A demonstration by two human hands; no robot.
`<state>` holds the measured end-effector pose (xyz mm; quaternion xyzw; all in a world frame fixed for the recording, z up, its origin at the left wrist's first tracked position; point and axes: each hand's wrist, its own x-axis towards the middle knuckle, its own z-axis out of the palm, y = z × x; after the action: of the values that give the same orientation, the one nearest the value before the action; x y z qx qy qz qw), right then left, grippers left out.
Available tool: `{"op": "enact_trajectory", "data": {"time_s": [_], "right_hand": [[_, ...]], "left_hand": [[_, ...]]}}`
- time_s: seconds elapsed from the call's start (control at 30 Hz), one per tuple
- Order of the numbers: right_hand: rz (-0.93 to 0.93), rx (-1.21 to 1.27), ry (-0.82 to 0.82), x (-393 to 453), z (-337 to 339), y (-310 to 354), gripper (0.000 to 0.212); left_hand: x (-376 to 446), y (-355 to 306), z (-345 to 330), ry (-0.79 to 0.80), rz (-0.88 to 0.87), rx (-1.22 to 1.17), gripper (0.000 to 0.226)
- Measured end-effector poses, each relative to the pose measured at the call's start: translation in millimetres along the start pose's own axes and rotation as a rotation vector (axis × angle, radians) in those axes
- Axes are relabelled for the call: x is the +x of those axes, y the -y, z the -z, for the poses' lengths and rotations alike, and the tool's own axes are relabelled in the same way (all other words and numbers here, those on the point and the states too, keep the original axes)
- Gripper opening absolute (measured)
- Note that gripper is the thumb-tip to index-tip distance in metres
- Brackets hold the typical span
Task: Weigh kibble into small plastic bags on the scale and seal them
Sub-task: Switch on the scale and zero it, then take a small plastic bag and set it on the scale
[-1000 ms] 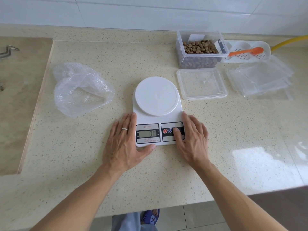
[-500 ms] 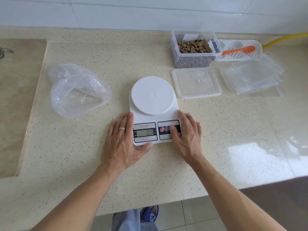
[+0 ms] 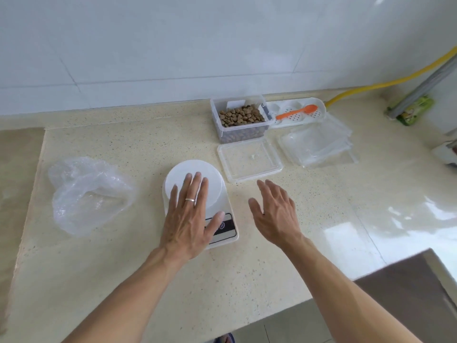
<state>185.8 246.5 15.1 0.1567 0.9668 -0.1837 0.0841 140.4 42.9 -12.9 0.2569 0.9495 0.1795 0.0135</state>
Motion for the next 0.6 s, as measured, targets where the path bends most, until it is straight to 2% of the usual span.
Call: {"op": "enact_trajectory", "data": {"time_s": [0.23,0.43,0.6], "right_hand": [[-0.086,-0.002,-0.102,36.5,69.7,-73.5,0.059],[-0.103,-0.032,-0.086,102.2,108.5,-154.7,0.058],[-0.045,-0.079,-0.062,159.2,112.4,-191.6,0.061]], "left_hand": [[95.0,-93.1,2.9,0.028,-0.083,-0.056,0.083],[184.5,-161.4,-23.4,0.106,0.001,-0.066,0.070],[258.6,-196.5,-49.5,0.144,0.104,-0.103,0.075]]}}
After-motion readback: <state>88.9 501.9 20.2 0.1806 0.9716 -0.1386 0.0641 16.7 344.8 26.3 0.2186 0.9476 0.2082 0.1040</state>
